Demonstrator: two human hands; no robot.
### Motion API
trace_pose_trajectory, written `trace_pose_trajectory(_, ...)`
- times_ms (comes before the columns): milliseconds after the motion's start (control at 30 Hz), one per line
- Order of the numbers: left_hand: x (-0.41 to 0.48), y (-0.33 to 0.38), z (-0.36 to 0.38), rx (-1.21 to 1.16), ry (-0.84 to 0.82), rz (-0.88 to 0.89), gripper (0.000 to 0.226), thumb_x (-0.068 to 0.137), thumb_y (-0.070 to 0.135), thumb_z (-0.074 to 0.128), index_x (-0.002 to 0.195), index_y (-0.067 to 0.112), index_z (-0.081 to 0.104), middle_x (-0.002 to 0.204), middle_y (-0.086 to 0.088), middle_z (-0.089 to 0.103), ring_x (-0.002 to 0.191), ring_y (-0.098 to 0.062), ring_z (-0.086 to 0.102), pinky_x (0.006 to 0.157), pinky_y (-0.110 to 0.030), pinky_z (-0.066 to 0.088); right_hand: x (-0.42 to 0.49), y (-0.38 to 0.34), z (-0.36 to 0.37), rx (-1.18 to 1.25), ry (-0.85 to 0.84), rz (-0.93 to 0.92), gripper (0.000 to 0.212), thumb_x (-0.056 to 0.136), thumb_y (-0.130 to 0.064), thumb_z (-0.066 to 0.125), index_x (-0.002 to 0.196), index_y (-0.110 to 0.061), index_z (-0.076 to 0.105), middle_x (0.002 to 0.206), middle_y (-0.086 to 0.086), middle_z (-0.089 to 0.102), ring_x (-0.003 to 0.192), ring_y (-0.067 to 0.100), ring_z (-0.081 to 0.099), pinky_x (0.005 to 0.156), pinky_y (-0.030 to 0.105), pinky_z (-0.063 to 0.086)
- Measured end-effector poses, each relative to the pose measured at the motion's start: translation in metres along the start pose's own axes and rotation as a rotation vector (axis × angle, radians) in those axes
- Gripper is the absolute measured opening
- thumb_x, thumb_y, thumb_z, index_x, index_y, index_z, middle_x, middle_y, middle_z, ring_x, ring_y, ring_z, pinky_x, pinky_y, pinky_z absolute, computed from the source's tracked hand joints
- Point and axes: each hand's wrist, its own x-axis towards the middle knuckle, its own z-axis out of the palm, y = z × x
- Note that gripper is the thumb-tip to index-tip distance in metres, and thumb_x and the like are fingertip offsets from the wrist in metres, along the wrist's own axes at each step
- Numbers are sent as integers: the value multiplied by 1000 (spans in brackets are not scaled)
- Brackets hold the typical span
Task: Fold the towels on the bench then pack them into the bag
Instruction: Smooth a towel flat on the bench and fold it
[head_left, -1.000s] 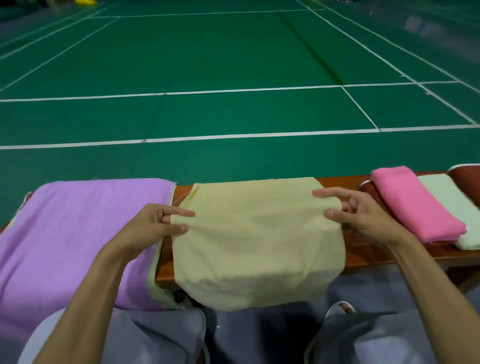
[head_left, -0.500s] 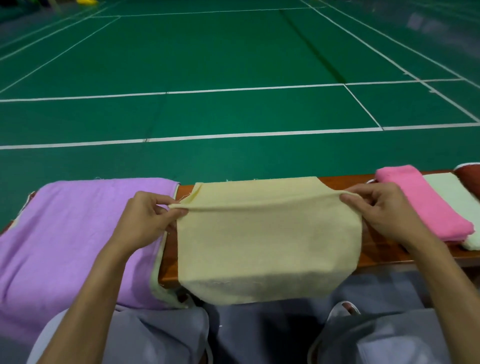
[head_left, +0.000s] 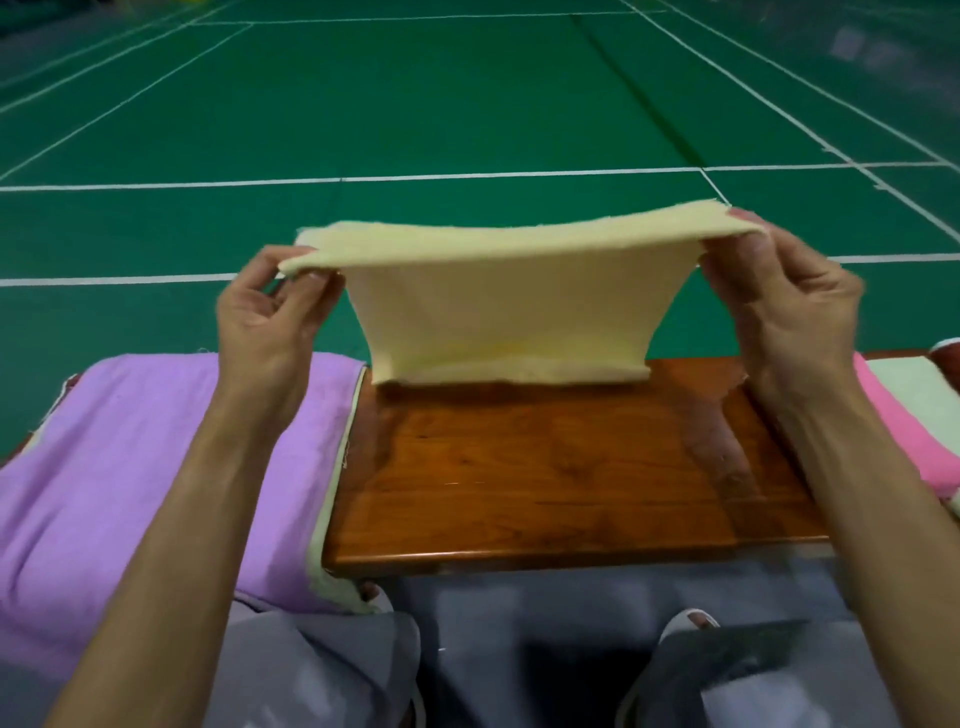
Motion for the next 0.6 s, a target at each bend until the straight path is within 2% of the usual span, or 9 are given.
trace_pose_trajectory(133, -17, 10, -13, 9, -35, -9, 11, 89, 10, 72, 90, 20, 77, 94, -1, 74, 104, -21, 67, 108, -42, 50, -24, -12, -11, -28, -68, 6, 20, 89, -23, 75, 105, -14, 80, 116, 9, 75, 122, 35, 63, 104, 43, 52)
trace_pose_trajectory(167, -23, 10, -19, 28, -47, -60, 7, 81, 18, 82, 87, 19, 78, 91, -2, 75, 98, -22, 69, 103, -39, 54, -30, -13, -18, -68, -101, 41, 20, 86, -23, 75, 102, -13, 80, 109, 9, 77, 115, 34, 66, 102, 43, 54)
trace_pose_trajectory(200, -29, 9, -27, 83, -68, -126, 22, 70, 30, 91, 83, 18, 80, 87, -3, 75, 91, -23, 71, 94, -36, 59, -34, -14, -28, -120, -156, 100, 18, 84, -20, 74, 99, -11, 81, 102, 11, 78, 106, 33, 70, 98, 42, 56)
trace_pose_trajectory(267, -39, 8, -44, 311, -200, -280, 36, 57, 40, 95, 77, 15, 81, 83, -10, 77, 83, -29, 73, 77, -36, 59, -39, -24, -48, -314, -354, 268, 14, 83, -11, 70, 88, -10, 83, 89, 19, 77, 84, 27, 73, 84, 33, 59)
trace_pose_trajectory(333, -47, 8, -54, 575, -488, -467, 24, 68, 29, 92, 78, 10, 82, 80, -18, 76, 76, -30, 71, 74, -37, 54, -40, -33, -64, -591, -662, 466, 15, 83, -7, 68, 83, -9, 84, 84, 26, 75, 71, 22, 70, 69, 24, 56)
trace_pose_trajectory(400, -54, 4, -54, 683, -758, -690, 7, 82, 11, 83, 85, 5, 83, 82, -21, 76, 70, -25, 73, 66, -30, 57, -44, -29, -72, -719, -937, 740, 13, 85, -8, 71, 91, -7, 83, 89, 25, 76, 77, 23, 73, 70, 25, 58)
trace_pose_trajectory(433, -57, 1, -53, 712, -834, -785, 5, 85, 6, 79, 88, 4, 83, 83, -22, 77, 70, -25, 74, 63, -25, 57, -45, -25, -73, -759, -1008, 877, 14, 86, -11, 73, 96, -9, 83, 93, 24, 76, 83, 27, 75, 72, 28, 59)
trace_pose_trajectory(500, -62, -8, -49, 797, -912, -931, 5, 88, 7, 78, 89, 8, 83, 86, -20, 77, 75, -27, 77, 63, -22, 58, -50, -15, -71, -865, -1083, 1066, 15, 87, -19, 75, 100, -16, 83, 95, 22, 77, 92, 35, 76, 74, 30, 60)
trace_pose_trajectory(600, -66, -20, -41, 920, -1028, -1064, 5, 87, 13, 82, 90, 10, 83, 88, -18, 78, 82, -32, 77, 66, -25, 59, -51, -7, -64, -966, -1205, 1205, 13, 92, -22, 74, 101, -19, 82, 97, 21, 77, 92, 33, 76, 75, 29, 60)
